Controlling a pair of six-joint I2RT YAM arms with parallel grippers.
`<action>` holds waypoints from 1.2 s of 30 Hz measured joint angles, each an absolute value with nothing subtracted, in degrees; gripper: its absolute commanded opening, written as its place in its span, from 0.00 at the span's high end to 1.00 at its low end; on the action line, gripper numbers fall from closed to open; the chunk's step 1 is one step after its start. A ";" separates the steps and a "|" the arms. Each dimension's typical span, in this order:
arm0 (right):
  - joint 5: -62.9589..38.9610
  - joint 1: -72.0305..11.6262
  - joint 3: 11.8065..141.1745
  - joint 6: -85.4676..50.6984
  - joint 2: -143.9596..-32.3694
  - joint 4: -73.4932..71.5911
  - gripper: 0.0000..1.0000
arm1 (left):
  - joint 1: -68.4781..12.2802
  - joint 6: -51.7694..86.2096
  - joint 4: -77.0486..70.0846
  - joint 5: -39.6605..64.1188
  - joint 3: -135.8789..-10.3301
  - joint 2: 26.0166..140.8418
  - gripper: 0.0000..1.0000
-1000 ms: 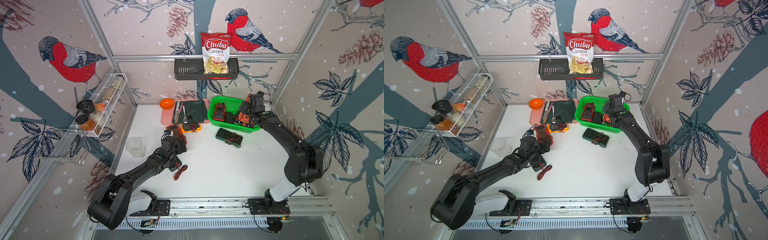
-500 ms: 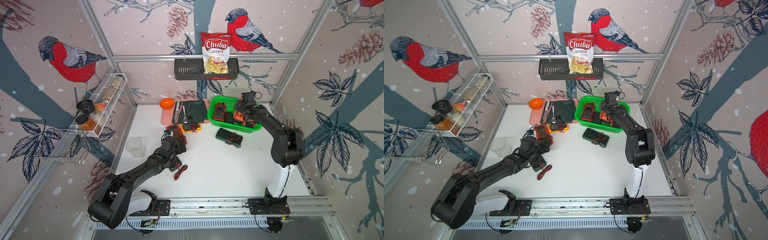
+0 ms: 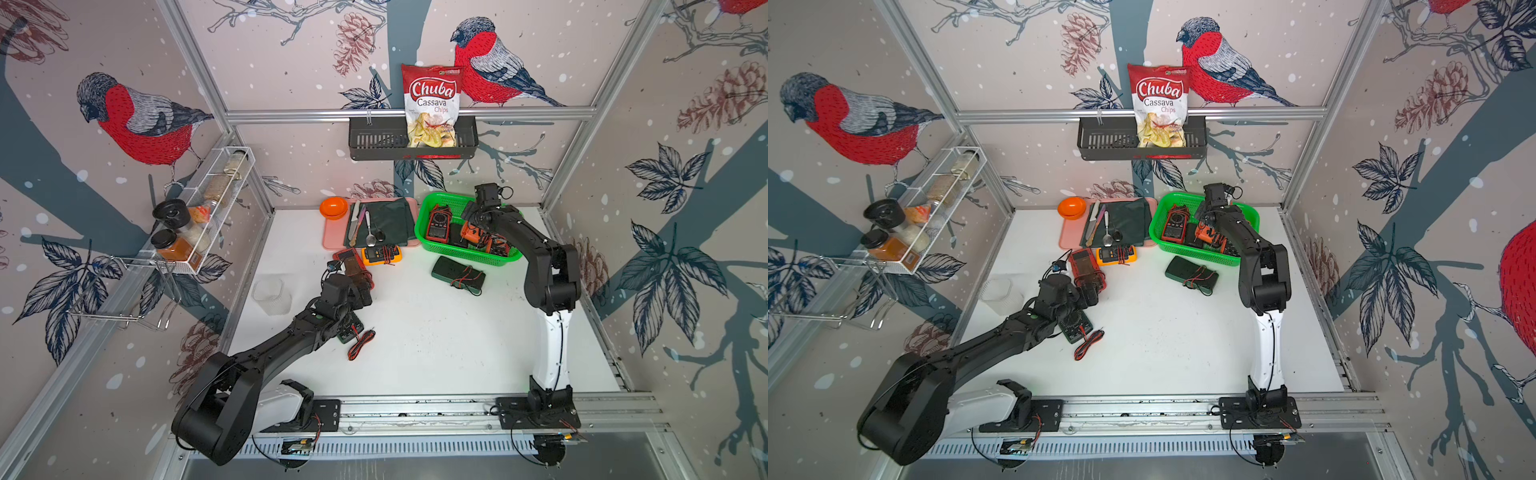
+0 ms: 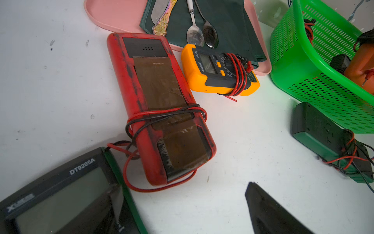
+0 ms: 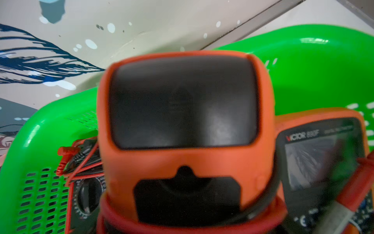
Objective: Put the multimeter into the basket
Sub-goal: Place the multimeter in the basket.
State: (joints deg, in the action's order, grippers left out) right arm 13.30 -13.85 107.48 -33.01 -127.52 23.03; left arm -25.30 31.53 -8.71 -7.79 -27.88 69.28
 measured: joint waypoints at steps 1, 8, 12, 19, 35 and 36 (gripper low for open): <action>13.34 -13.85 107.68 -33.12 -127.98 23.40 0.75 | -25.30 31.53 -8.71 -7.81 -27.73 69.01 0.02; 12.80 -13.82 110.83 -31.99 -130.89 25.74 0.74 | -25.30 31.51 -8.71 -8.19 -27.44 68.34 0.02; 11.81 -14.76 114.19 -31.35 -132.90 26.74 0.72 | -25.30 31.53 -8.71 -8.12 -27.44 68.64 0.02; 10.46 -16.71 121.40 -31.20 -137.62 27.68 0.72 | -25.30 31.57 -8.71 -7.75 -27.33 68.51 0.02; 11.94 -16.60 123.96 -31.62 -141.58 26.79 0.19 | -25.30 31.70 -8.71 -7.70 -27.00 67.99 0.02; 11.99 -16.71 124.42 -31.44 -141.84 26.79 0.11 | -25.30 31.70 -8.73 -7.70 -27.00 68.07 0.02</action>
